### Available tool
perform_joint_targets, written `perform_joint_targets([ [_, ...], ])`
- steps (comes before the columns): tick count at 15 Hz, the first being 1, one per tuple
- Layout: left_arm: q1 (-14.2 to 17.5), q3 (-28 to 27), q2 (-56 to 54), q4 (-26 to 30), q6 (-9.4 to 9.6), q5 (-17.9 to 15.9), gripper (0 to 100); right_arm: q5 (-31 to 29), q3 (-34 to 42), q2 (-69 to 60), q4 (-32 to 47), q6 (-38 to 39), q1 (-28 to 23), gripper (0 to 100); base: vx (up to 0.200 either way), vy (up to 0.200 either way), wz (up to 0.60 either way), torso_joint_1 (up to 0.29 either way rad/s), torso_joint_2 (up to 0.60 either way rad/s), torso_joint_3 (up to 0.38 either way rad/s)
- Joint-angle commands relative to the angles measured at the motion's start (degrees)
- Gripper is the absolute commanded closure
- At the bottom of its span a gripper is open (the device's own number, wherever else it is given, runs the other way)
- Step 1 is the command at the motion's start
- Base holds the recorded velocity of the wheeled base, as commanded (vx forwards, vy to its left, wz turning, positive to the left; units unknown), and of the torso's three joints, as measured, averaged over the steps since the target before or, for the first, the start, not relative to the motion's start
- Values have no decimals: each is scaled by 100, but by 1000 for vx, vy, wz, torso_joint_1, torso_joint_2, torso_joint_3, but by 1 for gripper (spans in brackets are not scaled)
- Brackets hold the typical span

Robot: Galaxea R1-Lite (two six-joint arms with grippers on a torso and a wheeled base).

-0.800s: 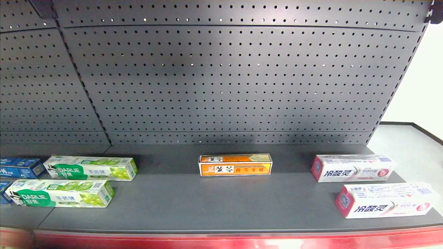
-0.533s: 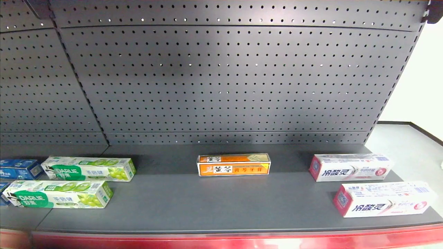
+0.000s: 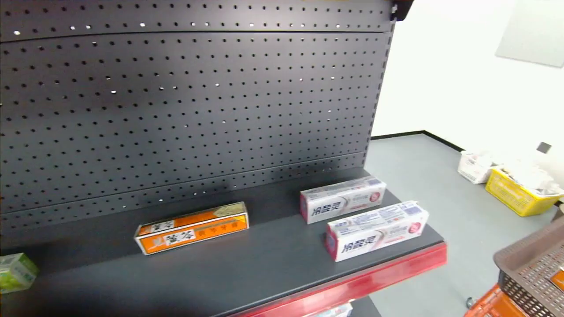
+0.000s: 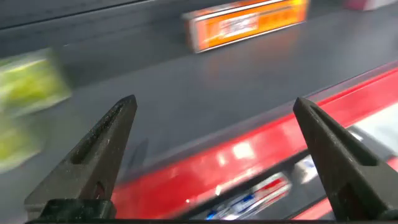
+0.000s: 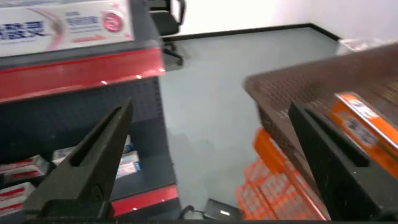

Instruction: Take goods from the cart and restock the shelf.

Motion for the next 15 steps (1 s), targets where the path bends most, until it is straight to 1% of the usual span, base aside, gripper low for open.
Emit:
perform_joint_targets([
  [1,2,0,0,0,0,-2,0,1,0,7,-1,-1,1,0,0,0,-600,-2,2,2],
  [12,2,0,0,0,8,-2,0,1,0,7,-1,-1,1,0,0,0,-600,3,2,2],
  [15,2,0,0,0,0,-2,0,1,0,7,-1,-10,1,0,0,0,0,0,0,0],
])
